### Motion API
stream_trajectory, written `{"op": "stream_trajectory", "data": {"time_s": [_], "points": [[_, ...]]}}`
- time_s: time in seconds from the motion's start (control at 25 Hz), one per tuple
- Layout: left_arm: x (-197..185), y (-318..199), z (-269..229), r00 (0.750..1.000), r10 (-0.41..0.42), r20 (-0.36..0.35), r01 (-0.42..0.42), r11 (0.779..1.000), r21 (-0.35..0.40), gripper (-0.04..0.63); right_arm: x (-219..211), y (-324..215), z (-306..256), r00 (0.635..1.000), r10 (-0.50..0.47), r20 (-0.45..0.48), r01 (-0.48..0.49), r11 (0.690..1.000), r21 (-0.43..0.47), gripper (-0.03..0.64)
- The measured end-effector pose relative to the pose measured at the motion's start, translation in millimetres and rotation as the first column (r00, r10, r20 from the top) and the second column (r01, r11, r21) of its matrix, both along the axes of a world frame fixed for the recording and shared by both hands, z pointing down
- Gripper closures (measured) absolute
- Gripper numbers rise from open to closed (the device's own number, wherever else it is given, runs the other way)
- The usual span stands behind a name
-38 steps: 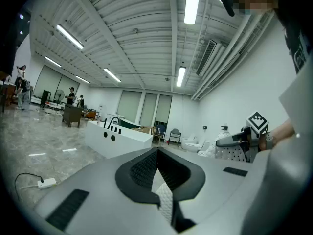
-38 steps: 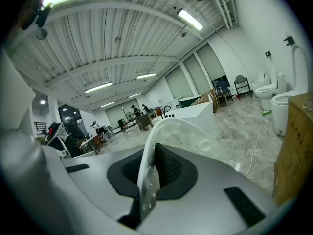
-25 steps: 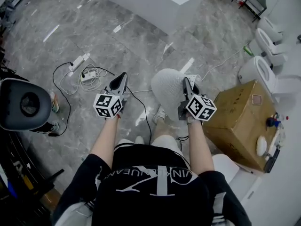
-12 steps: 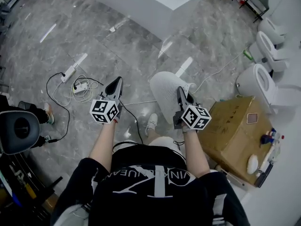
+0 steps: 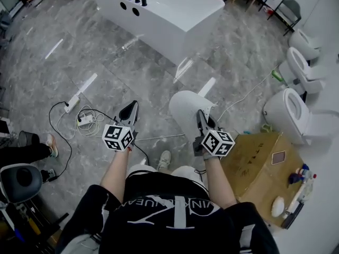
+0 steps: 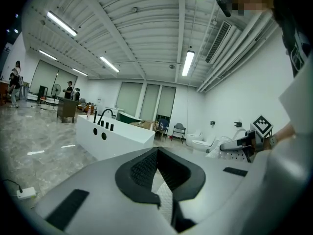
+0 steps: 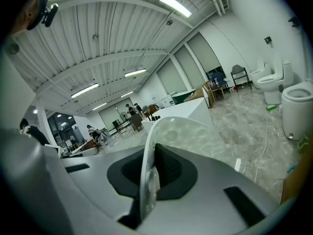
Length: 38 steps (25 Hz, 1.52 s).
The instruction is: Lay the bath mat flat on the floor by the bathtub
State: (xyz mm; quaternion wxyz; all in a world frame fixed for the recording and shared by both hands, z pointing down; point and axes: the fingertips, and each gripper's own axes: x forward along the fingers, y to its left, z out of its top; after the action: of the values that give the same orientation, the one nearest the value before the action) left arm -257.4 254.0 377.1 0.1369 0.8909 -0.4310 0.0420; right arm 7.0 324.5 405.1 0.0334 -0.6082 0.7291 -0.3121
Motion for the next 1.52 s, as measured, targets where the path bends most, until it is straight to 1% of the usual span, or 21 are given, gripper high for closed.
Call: {"op": "stream_trajectory", "data": {"time_s": [0.2,0.56,0.76,0.88,1.04,1.28,1.52], "points": [[23.6,-32.5,4.1,1.0,-0.006,-0.008,0.006,1.0,0.0,0.58,24.8,-36.9,6.5,1.0,0.007,0.004,-0.007,1.0,-0.003,0.588],[61.7,-89.7,17.0,0.999,0.041,-0.006,-0.041,0.999,-0.009,0.58,52.1,-105.8,18.2,0.999,0.037,0.002,-0.037,0.999,-0.015,0.589],[75.2,-136.4,38.6,0.998,0.065,-0.014,-0.066,0.998,-0.019,0.58,55.0,-146.5,37.0,0.998,0.062,0.011,-0.062,0.998,-0.031,0.589],[85.6,-173.5,55.6,0.997,0.074,-0.016,-0.075,0.997,-0.034,0.58,59.3,-173.0,51.7,0.996,0.087,0.022,-0.086,0.995,-0.046,0.589],[94.0,-222.7,79.8,0.996,0.086,-0.002,-0.086,0.994,-0.073,0.58,54.7,-207.3,76.8,0.994,0.096,0.045,-0.092,0.992,-0.09,0.589],[104.9,-290.1,114.2,0.995,0.097,0.014,-0.095,0.991,-0.099,0.58,39.1,-271.0,126.1,0.993,0.076,0.092,-0.062,0.988,-0.144,0.589],[104.1,-350.0,150.4,0.996,0.084,0.034,-0.079,0.988,-0.135,0.58,3.5,-346.9,164.5,0.989,0.018,0.148,0.008,0.985,-0.171,0.589]]}}
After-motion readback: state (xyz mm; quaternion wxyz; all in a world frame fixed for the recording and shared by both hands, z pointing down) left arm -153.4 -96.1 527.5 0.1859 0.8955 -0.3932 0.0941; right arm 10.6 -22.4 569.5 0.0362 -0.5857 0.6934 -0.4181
